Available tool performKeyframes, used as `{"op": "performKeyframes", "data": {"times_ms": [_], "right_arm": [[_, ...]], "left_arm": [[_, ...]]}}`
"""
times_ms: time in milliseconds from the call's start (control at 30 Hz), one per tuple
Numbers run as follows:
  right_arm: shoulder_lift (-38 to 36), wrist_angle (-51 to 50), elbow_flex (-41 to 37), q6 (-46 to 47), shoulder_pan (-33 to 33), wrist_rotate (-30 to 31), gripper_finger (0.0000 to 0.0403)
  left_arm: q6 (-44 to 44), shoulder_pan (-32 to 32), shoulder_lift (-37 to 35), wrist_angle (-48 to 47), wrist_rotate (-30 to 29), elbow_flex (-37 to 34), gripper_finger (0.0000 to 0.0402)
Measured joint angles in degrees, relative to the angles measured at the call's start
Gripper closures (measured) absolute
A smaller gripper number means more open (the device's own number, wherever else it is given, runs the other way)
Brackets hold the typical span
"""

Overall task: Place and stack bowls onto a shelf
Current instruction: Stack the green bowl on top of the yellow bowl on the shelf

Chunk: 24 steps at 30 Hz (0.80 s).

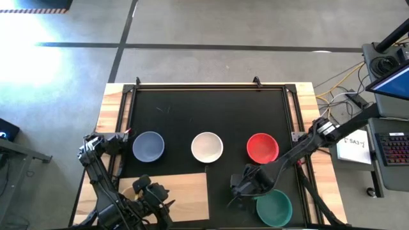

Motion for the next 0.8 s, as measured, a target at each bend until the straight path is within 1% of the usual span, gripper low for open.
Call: {"op": "performKeyframes", "data": {"times_ms": [267,467,800], "right_arm": [[4.12,0.04,-0.52,1.75,0.64,4.05,0.0188],[5.37,0.85,-0.72,2.09,1.03,4.44,0.0188],[0.73,-0.42,-0.37,3.43,1.29,4.18,0.0188]], "left_arm": [[0.90,0.00,0.00,-0.02,0.02,0.00,0.0235],[1.14,0.00,0.00,-0.02,0.07,0.00,0.0235],[1.16,-0.02,0.00,-0.02,0.42,0.00,0.0235]]}}
